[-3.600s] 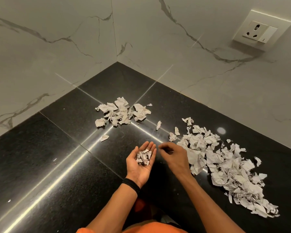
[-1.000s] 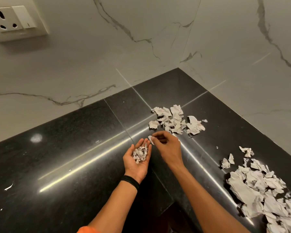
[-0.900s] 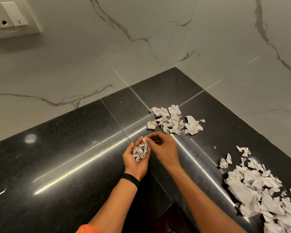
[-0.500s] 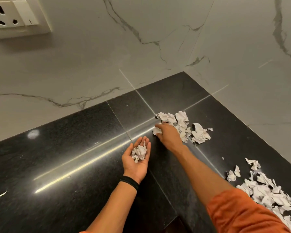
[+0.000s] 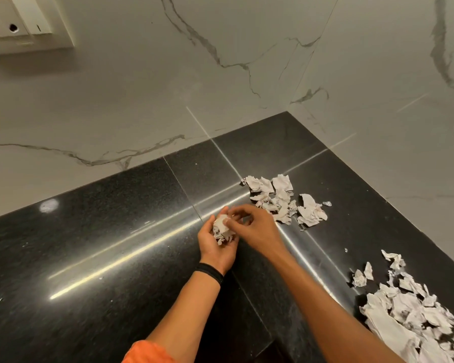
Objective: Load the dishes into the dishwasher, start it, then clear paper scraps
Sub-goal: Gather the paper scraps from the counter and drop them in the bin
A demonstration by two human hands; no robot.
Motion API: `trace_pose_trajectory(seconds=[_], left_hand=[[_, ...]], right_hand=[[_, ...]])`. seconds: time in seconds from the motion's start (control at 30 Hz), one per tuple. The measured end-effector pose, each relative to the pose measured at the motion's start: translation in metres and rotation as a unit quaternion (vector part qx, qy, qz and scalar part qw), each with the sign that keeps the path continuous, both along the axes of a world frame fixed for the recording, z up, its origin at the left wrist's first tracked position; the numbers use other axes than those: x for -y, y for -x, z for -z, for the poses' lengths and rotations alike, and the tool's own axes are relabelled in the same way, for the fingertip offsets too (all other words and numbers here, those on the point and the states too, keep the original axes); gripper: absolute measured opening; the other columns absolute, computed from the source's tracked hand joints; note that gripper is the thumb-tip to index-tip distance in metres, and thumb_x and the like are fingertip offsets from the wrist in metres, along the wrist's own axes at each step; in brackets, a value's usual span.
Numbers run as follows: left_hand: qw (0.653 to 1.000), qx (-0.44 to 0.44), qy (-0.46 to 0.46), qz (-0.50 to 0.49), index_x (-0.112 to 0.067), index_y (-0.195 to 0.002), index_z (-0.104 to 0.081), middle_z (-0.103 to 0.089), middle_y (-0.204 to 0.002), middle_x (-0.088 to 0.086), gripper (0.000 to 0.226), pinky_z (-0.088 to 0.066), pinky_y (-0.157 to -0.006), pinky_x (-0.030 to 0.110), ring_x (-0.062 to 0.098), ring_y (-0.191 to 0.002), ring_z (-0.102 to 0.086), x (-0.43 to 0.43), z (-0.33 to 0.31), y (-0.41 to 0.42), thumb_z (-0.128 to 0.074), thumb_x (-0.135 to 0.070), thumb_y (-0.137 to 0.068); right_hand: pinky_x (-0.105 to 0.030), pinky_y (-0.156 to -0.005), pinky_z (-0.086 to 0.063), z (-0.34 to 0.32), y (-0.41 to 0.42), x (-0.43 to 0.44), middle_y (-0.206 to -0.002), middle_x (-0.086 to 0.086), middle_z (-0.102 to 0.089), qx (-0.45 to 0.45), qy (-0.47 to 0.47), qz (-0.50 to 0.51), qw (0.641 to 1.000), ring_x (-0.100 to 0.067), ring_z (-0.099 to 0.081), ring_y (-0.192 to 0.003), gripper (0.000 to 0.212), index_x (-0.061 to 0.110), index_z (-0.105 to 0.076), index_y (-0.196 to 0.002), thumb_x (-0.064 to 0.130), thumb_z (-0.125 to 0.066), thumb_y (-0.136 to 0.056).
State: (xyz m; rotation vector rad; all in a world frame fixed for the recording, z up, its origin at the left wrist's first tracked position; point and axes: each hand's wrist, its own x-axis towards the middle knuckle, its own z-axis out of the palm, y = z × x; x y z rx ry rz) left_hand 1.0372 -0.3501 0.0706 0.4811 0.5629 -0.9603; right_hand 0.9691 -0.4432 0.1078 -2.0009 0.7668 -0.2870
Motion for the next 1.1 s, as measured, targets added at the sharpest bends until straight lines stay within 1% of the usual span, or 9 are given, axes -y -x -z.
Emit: trace_pose_trajectory(seconds=[0.07,0.17,0.37,0.53,0.63,0.73,0.83,0.97,1.1], left_hand=[[1.000,0.001,0.019,-0.004,-0.004,-0.129,-0.065,-0.064,-0.132,0.024,0.045,-0.044,-0.113,0.046,0.038,-0.126,-0.060,0.005,-0.003,-0.002,-0.051,-0.024,-0.092],[0.998,-0.020,0.053,-0.031,0.000,-0.128,-0.064,-0.065,-0.131,0.023,0.045,-0.054,-0.100,0.045,0.035,-0.120,-0.064,0.006,-0.008,-0.009,-0.052,-0.017,-0.088],[0.996,-0.020,0.069,-0.044,0.004,-0.125,-0.065,-0.065,-0.132,0.024,0.042,-0.052,-0.099,0.052,0.036,-0.124,-0.062,-0.002,-0.007,-0.026,-0.053,-0.019,-0.093],[0.997,-0.014,0.057,-0.053,0.004,-0.127,-0.063,-0.064,-0.133,0.024,0.040,-0.053,-0.100,0.052,0.037,-0.124,-0.063,-0.005,-0.003,-0.030,-0.049,-0.025,-0.102],[0.998,-0.016,0.042,-0.051,0.003,-0.127,-0.063,-0.064,-0.133,0.025,0.040,-0.051,-0.106,0.048,0.037,-0.125,-0.062,-0.007,0.002,-0.029,-0.049,-0.026,-0.103],[0.998,-0.020,0.027,-0.052,0.004,-0.125,-0.064,-0.063,-0.134,0.026,0.038,-0.045,-0.112,0.047,0.037,-0.125,-0.061,-0.002,0.004,-0.025,-0.049,-0.024,-0.104],[0.999,-0.011,0.016,-0.041,0.002,-0.126,-0.065,-0.061,-0.137,0.026,0.038,-0.044,-0.113,0.046,0.036,-0.125,-0.061,0.007,0.004,-0.018,-0.050,-0.024,-0.103],[1.000,-0.007,0.020,-0.015,-0.004,-0.126,-0.067,-0.062,-0.138,0.021,0.039,-0.037,-0.118,0.048,0.032,-0.128,-0.059,0.016,0.007,-0.005,-0.049,-0.028,-0.101],[0.999,-0.029,0.034,0.003,-0.005,-0.125,-0.067,-0.064,-0.137,0.017,0.040,-0.041,-0.115,0.043,0.029,-0.129,-0.060,0.022,0.001,0.008,-0.044,-0.031,-0.104]], right_hand=[[-0.016,-0.076,-0.051,0.000,-0.007,0.006,-0.092,0.016,-0.073,0.005,0.021,0.012,1.000,0.000,-0.066,-0.086,0.020,0.034,-0.075,-0.100,0.046,-0.076,-0.084],[-0.023,-0.077,-0.055,-0.003,-0.032,0.034,-0.091,0.013,-0.073,0.025,0.059,0.048,0.997,0.000,-0.066,-0.084,0.010,0.026,-0.075,-0.099,0.031,-0.073,-0.091],[-0.039,-0.089,-0.053,0.018,-0.093,0.104,-0.116,-0.006,-0.071,-0.137,0.297,-0.050,0.944,-0.027,-0.064,-0.108,0.031,0.019,-0.072,-0.124,0.018,-0.064,-0.095],[-0.044,-0.085,-0.053,0.044,-0.100,0.114,-0.106,-0.009,-0.068,-0.171,0.350,-0.101,0.916,-0.034,-0.061,-0.103,0.025,0.015,-0.075,-0.108,0.010,-0.056,-0.093],[-0.039,-0.085,-0.052,0.046,-0.089,0.104,-0.104,-0.003,-0.072,-0.105,0.327,-0.066,0.937,-0.026,-0.062,-0.100,0.020,0.015,-0.074,-0.107,0.012,-0.060,-0.093],[-0.026,-0.082,-0.053,0.023,-0.070,0.077,-0.097,0.007,-0.073,0.026,0.145,0.048,0.988,-0.009,-0.065,-0.093,0.015,0.017,-0.074,-0.106,0.017,-0.071,-0.091],[-0.022,-0.082,-0.056,-0.003,-0.039,0.042,-0.093,0.008,-0.074,0.109,0.013,0.048,0.993,-0.007,-0.069,-0.090,0.013,0.017,-0.075,-0.102,0.012,-0.075,-0.089],[-0.026,-0.085,-0.057,-0.012,0.006,-0.005,-0.095,0.008,-0.076,0.111,-0.030,-0.008,0.993,-0.010,-0.071,-0.092,0.019,0.020,-0.077,-0.104,0.012,-0.078,-0.087],[-0.019,-0.080,-0.051,-0.003,0.032,-0.025,-0.092,0.006,-0.069,0.067,0.027,-0.002,0.997,-0.006,-0.064,-0.087,0.019,0.032,-0.076,-0.104,0.029,-0.080,-0.086]])
